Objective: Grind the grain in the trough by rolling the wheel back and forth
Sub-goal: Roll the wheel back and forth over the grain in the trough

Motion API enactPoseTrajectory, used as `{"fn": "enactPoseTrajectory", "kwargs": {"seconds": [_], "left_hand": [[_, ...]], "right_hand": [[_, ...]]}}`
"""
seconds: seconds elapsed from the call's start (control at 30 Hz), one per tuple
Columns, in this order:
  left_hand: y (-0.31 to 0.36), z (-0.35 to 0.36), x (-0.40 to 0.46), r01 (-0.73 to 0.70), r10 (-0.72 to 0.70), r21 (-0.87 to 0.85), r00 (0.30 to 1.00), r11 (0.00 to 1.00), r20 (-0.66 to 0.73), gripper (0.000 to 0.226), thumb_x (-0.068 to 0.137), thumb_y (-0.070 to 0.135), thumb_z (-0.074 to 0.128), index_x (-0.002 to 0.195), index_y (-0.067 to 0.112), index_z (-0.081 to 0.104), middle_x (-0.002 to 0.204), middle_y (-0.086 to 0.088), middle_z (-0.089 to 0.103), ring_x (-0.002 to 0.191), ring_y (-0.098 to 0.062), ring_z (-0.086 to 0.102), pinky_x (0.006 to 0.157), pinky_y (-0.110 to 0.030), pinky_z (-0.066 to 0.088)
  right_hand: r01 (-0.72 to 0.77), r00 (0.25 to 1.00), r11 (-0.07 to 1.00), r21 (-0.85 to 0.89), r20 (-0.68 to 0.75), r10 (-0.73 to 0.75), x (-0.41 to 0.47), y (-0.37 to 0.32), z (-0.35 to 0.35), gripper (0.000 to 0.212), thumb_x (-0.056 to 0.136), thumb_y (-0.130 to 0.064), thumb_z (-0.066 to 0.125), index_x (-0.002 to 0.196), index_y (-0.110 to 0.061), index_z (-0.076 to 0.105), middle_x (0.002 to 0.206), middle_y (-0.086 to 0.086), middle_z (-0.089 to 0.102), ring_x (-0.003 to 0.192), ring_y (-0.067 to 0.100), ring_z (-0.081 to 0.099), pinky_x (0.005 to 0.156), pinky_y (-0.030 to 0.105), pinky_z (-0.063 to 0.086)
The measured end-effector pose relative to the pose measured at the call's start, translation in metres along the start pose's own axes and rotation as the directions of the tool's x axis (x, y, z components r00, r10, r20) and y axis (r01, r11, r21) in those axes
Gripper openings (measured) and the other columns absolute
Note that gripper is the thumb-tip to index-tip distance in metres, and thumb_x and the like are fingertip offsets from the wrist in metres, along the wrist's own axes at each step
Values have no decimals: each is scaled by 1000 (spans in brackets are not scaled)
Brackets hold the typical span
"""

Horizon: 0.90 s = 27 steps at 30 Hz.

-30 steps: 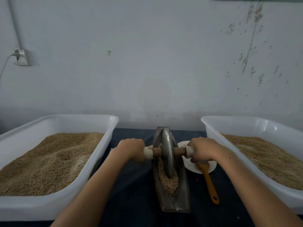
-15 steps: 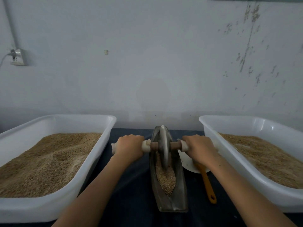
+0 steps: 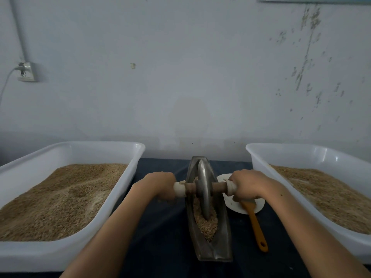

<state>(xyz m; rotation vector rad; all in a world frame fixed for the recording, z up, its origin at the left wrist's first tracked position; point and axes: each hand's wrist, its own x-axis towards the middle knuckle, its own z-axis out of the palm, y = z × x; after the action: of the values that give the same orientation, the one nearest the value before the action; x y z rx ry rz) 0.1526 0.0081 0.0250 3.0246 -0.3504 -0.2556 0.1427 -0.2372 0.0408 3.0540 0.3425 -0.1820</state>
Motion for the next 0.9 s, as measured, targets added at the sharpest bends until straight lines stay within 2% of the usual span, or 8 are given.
{"fn": "enactPoseTrajectory", "kwargs": {"seconds": [0.1,0.2,0.3,0.47,0.6,0.73,0.8,0.9], "left_hand": [[0,2,1,-12,18,58,994,998,-104,32,77,32,71,106,20,62,93,2,63,88,-17,61,79,-32,48],[2,6,2,-11,44,126,963,992,-267,22,79,33,67,98,23,62,87,5,61,82,-15,59,72,-30,45],[2,12,4,5,55,150,918,989,-392,14,80,33,63,91,26,58,87,6,62,79,-14,57,68,-29,41],[-2,17,5,-4,48,103,903,995,-427,13,82,34,62,85,28,51,92,6,63,79,-13,55,70,-29,41],[-2,12,3,2,20,77,960,997,-278,22,80,32,66,99,22,61,96,3,65,87,-16,60,79,-31,48],[1,2,-2,8,0,81,995,997,-98,32,77,33,71,105,21,62,96,1,66,84,-17,60,74,-30,45],[3,-2,-3,4,-3,62,1000,998,-26,28,77,32,72,101,20,63,87,1,68,79,-15,63,73,-30,48],[4,-5,-2,-10,10,66,1000,998,3,17,76,31,72,86,22,61,68,5,64,65,-11,61,72,-29,50]], "right_hand": [[-1,998,1000,-19,-63,0,3,1,5,13,82,-27,67,87,-30,56,80,-6,61,75,11,59,61,23,40],[0,974,999,-42,-227,-10,6,2,14,12,86,-29,62,80,-32,51,71,-10,54,64,6,51,55,21,33],[10,926,999,-31,-378,-21,8,1,21,12,90,-33,56,79,-33,51,77,-10,57,70,10,55,65,25,42],[-6,858,996,-91,-512,-42,10,-3,25,15,92,-29,53,81,-32,45,81,-8,58,71,13,51,66,28,39],[-5,918,994,-105,-394,-37,4,-4,17,9,89,-25,57,83,-29,51,81,-7,56,72,13,52,67,27,39],[9,996,998,-65,-87,-15,-1,-2,3,13,82,-27,67,88,-28,55,85,-3,63,76,13,59,63,25,42],[10,1000,1000,3,7,-10,-2,0,0,15,81,-28,70,88,-28,57,87,-3,64,76,13,60,59,23,42],[1,996,998,67,86,-7,-3,3,-1,18,81,-28,72,83,-29,55,85,-4,63,77,13,60,67,25,47]]}}
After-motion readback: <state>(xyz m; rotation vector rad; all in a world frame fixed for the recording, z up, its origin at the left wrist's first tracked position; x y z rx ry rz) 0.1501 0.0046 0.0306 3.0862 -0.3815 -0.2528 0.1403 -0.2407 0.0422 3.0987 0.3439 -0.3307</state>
